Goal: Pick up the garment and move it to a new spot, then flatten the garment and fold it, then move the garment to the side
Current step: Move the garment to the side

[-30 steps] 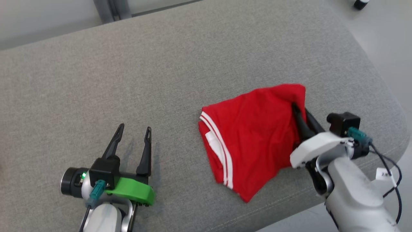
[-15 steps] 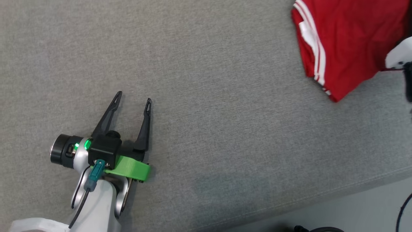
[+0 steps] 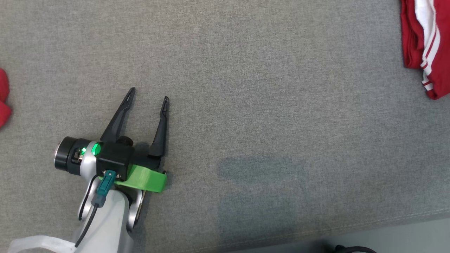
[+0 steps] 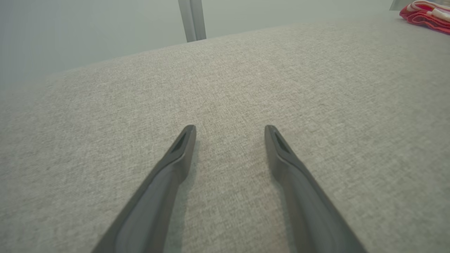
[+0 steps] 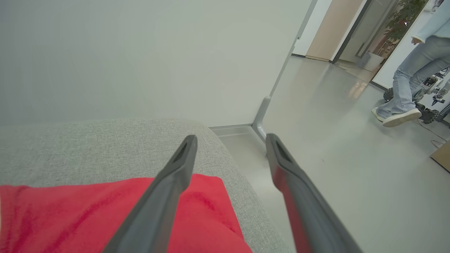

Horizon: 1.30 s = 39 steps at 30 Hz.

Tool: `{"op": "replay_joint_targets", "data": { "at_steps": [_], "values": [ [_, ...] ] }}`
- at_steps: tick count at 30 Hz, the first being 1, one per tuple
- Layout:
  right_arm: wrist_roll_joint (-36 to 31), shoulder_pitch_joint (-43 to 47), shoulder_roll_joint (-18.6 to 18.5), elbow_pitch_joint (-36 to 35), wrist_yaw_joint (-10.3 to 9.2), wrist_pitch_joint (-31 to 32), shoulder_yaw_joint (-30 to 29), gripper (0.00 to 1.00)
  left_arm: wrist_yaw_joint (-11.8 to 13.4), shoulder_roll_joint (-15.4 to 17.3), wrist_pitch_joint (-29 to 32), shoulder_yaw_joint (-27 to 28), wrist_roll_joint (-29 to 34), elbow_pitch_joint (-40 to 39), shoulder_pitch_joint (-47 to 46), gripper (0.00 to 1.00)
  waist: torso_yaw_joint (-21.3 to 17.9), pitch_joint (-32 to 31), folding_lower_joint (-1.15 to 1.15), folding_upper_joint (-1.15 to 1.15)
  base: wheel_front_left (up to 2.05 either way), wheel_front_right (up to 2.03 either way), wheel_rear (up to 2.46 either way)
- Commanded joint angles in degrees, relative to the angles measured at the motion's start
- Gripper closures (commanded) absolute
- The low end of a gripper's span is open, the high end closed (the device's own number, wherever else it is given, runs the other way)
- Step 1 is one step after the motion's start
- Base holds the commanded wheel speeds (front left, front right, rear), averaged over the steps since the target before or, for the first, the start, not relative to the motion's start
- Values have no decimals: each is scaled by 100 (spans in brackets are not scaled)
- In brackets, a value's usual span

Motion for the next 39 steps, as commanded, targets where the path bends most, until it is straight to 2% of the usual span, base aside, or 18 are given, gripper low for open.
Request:
{"op": "replay_joint_targets", "data": {
  "at_steps": [1, 5, 11, 16, 30, 39],
  "values": [
    [-84, 96, 93, -128, -11, -14, -116, 0, 47, 60, 23, 33, -41, 135, 24, 0, 12, -61, 0, 0, 0, 0, 0],
    [-20, 414, 413, -610, -11, -14, -31, 0, 120, -5, 20, 74, -143, 218, 114, 0, 6, -321, 0, 0, 0, 0, 0],
    [445, 1442, 1071, -1549, -11, -14, 820, 0, 198, -96, 16, 240, -309, 415, 305, 0, -42, -923, 0, 0, 0, 0, 0],
    [778, 2264, 1492, -1977, -11, -14, 1358, 0, 239, -175, 14, 381, -434, 578, 508, 0, 18, -1414, 0, 0, 0, 0, 0],
    [934, 3969, 2016, -2439, -11, -14, 2172, 0, 274, -286, 14, 797, -625, 962, 1265, 0, 256, -2640, 0, 0, 0, 0, 0],
    [791, 4696, 2228, -2642, -11, -15, 2254, 0, 232, -310, 14, 954, -636, 1106, 1638, 0, 447, -3227, 0, 0, 0, 0, 0]
  ]
}}
